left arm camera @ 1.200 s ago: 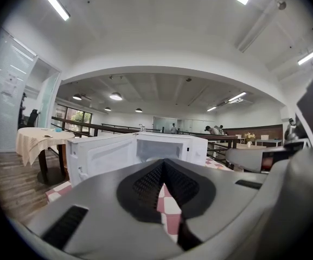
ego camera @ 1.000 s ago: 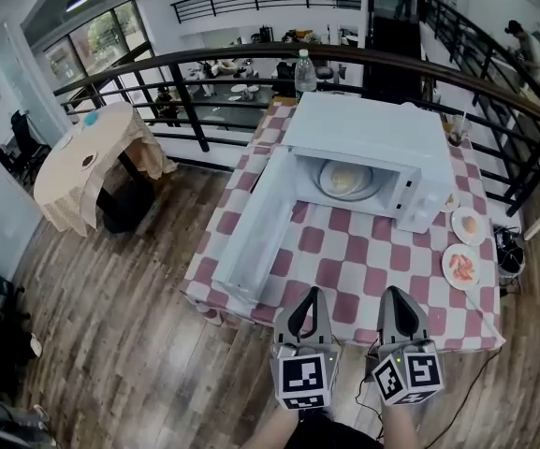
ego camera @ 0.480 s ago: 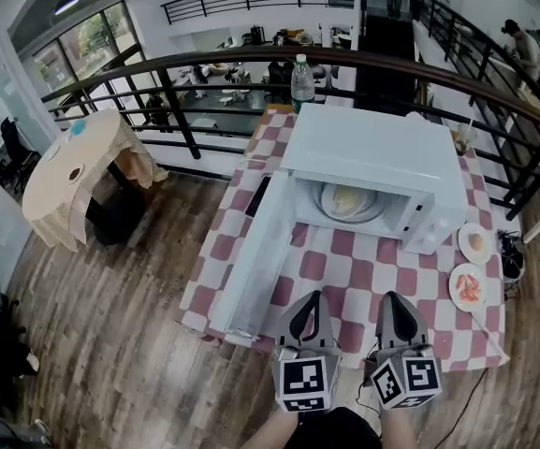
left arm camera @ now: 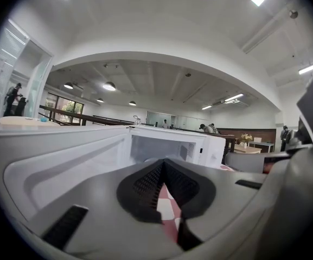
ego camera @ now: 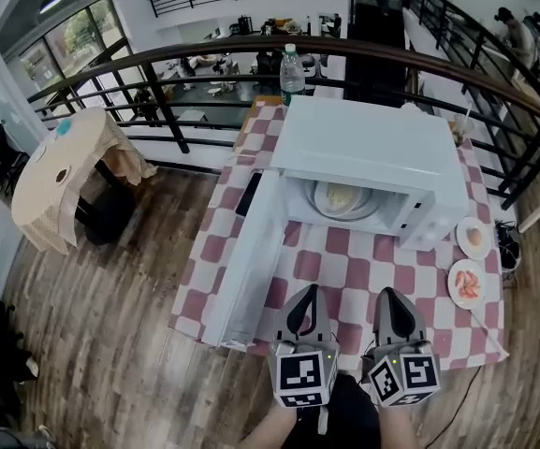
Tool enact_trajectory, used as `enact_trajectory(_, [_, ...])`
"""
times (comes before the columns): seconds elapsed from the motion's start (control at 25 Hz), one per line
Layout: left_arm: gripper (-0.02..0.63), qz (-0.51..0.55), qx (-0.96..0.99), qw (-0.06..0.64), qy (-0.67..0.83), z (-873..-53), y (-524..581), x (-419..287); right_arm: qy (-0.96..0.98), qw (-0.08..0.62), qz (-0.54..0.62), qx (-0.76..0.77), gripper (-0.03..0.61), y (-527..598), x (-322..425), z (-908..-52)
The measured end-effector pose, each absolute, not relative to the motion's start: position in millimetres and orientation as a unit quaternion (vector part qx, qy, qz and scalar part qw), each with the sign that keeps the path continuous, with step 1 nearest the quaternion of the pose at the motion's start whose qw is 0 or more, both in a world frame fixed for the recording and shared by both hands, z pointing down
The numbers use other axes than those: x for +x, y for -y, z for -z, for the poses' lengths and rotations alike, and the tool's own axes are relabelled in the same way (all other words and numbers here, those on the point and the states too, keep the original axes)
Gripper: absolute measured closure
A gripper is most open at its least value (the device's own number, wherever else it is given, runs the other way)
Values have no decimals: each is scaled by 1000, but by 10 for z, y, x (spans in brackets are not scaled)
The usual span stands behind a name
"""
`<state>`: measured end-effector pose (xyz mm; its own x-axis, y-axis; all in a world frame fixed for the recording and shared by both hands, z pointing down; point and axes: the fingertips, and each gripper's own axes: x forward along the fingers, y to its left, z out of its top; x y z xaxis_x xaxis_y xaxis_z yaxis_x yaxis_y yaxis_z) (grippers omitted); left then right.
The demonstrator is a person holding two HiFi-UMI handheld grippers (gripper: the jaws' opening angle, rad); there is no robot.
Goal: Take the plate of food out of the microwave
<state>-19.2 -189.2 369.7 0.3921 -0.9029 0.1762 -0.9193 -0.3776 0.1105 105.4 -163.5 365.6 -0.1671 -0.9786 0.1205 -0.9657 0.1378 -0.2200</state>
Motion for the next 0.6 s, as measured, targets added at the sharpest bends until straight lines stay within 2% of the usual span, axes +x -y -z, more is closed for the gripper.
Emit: enact_trajectory(0.6, [601,-55,808,124,573,-3875,2428,56,-766,21,149,-625,581,2242,1348,-3837])
